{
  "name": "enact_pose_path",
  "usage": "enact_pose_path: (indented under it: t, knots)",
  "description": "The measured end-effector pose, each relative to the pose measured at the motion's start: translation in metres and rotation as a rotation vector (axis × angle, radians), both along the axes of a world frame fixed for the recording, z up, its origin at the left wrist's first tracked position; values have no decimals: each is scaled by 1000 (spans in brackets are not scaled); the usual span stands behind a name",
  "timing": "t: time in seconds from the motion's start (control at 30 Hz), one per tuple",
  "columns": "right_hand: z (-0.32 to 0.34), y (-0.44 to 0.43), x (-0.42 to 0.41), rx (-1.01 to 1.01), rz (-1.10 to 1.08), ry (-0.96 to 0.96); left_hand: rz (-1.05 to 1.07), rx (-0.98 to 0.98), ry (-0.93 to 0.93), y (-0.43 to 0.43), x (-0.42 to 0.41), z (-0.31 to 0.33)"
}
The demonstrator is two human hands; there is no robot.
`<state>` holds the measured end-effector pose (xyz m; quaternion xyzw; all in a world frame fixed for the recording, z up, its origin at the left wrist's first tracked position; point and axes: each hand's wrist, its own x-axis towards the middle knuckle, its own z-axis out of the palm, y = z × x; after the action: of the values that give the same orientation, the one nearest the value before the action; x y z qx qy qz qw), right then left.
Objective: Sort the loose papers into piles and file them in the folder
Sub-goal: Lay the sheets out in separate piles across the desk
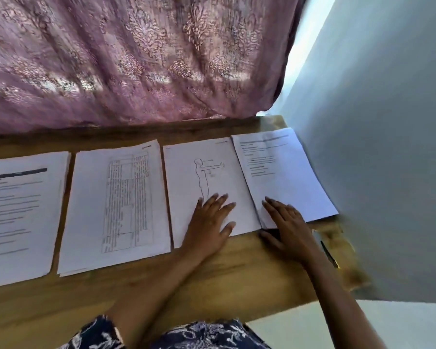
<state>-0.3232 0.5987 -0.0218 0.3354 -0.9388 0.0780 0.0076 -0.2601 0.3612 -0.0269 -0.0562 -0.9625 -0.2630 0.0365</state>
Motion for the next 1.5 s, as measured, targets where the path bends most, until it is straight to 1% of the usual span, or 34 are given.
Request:
enact_pose_path:
  t: [0.07,0.13,0.23,0.3,0.4,0.47,0.53,0.67,0.8,0.93,1.0,1.07,1.13,1.17,1.2,1.23,1.3,1.33,1.37,1.43,1.47,1.5]
  knots:
    - [-4,13,-3,40,20,-32,-18,-4,-19,29,-10,0]
    - [-6,17,-4,44,36,-1,-27,-18,-28,49,-18,-4]
    - [-12,23,0,-83,50,84,-28,-72,-46,65,-24,-19]
    - [-15,24,3,-146,80,150,-7,-88,-22,67,-24,-24]
    - [-12,25,4,-186,120,206,28,2,-2,67,-23,-23]
    - [-6,27,3,-226,102,195,52,99,-23,67,-21,-19]
    - [0,28,2,-281,53,131,102,222,-41,68,-21,-14]
    - [10,29,0,-390,-41,-28,254,548,-85,69,-26,3]
    - [18,33,-4,-574,-108,-220,452,696,-105,72,-42,24]
    - [19,29,-3,-598,-82,-217,585,988,-161,79,-57,36]
    - [22,22,-1,-630,-92,-272,611,990,-124,78,-60,38]
    - [25,16,0,-630,-80,-424,628,917,-110,72,-60,39]
    - [26,10,-2,-581,8,-589,637,978,-169,62,-58,39]
    - [27,5,-3,-575,27,-637,630,1006,-208,56,-56,39]
    - [28,-1,-5,-634,8,-628,613,1007,-224,49,-52,41]
    - [28,-7,-8,-737,-70,-558,593,974,-217,42,-48,44]
    - [35,-18,-21,-916,-320,-341,572,926,-141,27,-39,57]
    - [39,-25,-28,-955,-435,-296,573,912,-86,18,-34,66]
    - [44,-36,-34,-978,-519,-340,579,909,-31,5,-26,75]
    - [47,-60,-44,-1075,-601,-608,599,932,50,-24,-9,96]
    - [48,-80,-46,-1115,-605,-743,614,955,76,-43,3,107]
    - [49,-101,-44,-1123,-602,-838,617,983,94,-65,14,115]
